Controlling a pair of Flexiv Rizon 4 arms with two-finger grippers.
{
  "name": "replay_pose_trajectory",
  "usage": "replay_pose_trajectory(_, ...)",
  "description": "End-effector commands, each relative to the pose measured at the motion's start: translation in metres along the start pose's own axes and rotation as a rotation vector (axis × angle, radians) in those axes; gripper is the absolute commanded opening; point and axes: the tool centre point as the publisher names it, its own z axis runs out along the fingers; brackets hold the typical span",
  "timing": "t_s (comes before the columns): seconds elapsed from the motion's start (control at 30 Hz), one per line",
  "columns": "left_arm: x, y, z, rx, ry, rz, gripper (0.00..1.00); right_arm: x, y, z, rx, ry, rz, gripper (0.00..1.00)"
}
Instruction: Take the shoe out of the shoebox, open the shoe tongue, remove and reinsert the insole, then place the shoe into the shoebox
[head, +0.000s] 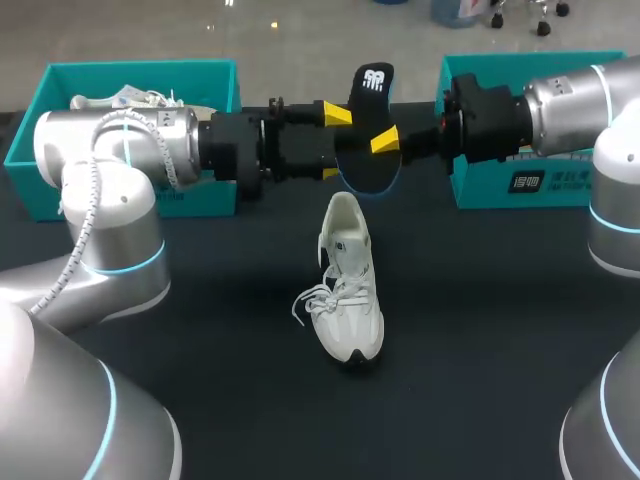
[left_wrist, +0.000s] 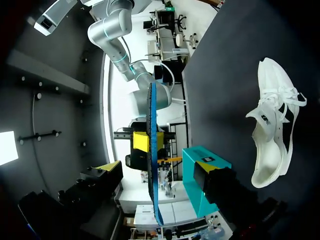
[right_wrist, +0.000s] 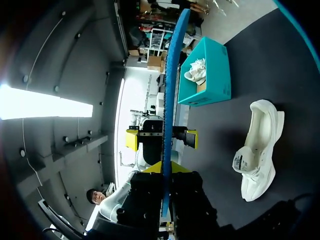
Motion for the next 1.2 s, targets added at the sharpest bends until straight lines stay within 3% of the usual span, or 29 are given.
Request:
replay_pose_trajectory(0.03,0.0,0.002,-0.027,0.046,0.033,0.014,1.0,0.002,-0.001,-0.003,-0.005,-0.006,-0.018,0.0)
replay_pose_trajectory(0.57,0.011,0.023,-0.1,0.228,0.172,0.066,1.0,0.003,0.009,0.007,-0.077,-0.045,-0.163,0.0)
replay_pose_trajectory(0.83,0.021,0.035,-0.142,0.296,0.238,0.109,1.0,0.008,0.017,0.013,-0.089,-0.079,-0.201,0.0)
replay_pose_trajectory(1.2,0.024,0.044,-0.183,0.363,0.306,0.138,1.0,0.008,0.026,0.025,-0.108,-0.129,-0.264,0.0)
